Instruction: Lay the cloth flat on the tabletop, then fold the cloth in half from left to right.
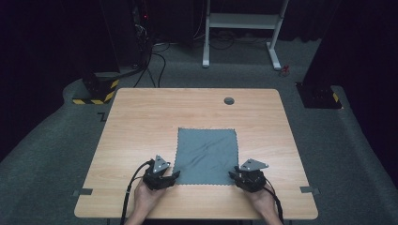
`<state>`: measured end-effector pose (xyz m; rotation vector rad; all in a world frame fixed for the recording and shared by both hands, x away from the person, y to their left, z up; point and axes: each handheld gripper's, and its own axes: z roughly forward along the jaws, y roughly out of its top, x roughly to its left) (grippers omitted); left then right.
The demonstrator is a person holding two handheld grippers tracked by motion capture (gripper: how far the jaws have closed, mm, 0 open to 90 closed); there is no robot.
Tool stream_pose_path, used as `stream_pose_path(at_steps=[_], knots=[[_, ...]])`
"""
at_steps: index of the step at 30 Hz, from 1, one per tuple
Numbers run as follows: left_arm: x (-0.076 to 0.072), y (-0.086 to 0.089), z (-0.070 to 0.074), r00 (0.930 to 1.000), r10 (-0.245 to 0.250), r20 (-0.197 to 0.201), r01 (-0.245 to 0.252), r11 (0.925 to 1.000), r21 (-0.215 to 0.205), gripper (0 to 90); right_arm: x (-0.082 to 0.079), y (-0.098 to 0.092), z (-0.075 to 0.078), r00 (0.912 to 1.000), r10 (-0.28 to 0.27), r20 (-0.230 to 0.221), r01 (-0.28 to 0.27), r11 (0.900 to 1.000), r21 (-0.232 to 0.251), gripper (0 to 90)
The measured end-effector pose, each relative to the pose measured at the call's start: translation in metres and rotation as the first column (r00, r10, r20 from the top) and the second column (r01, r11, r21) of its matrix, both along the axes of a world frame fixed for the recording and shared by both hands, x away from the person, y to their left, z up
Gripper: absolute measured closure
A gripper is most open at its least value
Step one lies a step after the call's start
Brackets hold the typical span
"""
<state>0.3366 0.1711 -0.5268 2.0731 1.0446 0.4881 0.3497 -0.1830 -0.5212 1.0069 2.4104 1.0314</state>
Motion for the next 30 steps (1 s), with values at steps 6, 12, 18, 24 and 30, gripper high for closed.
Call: stream_pose_path(at_steps=[6,12,18,24,30], knots=[[-0.003,0.000,0.000,1.0000,0.009,0.003,-0.010,0.9999,0.003,43.7,-0.003,-0.006,-0.002,0.9999,-0.007,0.013,0.007,1.000,0.010,59.4],[-0.007,0.001,0.000,0.9999,0.011,-0.001,-0.011,0.9999,-0.001,43.2,-0.005,-0.005,-0.002,0.9992,-0.036,0.015,0.036,0.999,0.006,56.0],[-0.006,0.001,0.000,1.0000,0.006,-0.004,-0.006,1.0000,-0.003,42.9,-0.005,-0.005,-0.001,0.9991,-0.039,0.013,0.039,0.999,0.006,54.1],[0.000,0.010,0.002,0.9979,-0.027,-0.060,0.023,0.9979,-0.061,41.3,-0.004,-0.003,0.000,0.9974,-0.072,-0.009,0.072,0.997,0.017,54.9],[0.017,0.006,0.011,0.9983,-0.022,-0.054,0.019,0.9983,-0.055,40.5,-0.006,0.019,0.008,0.9986,-0.047,0.026,0.046,0.998,0.033,61.2]])
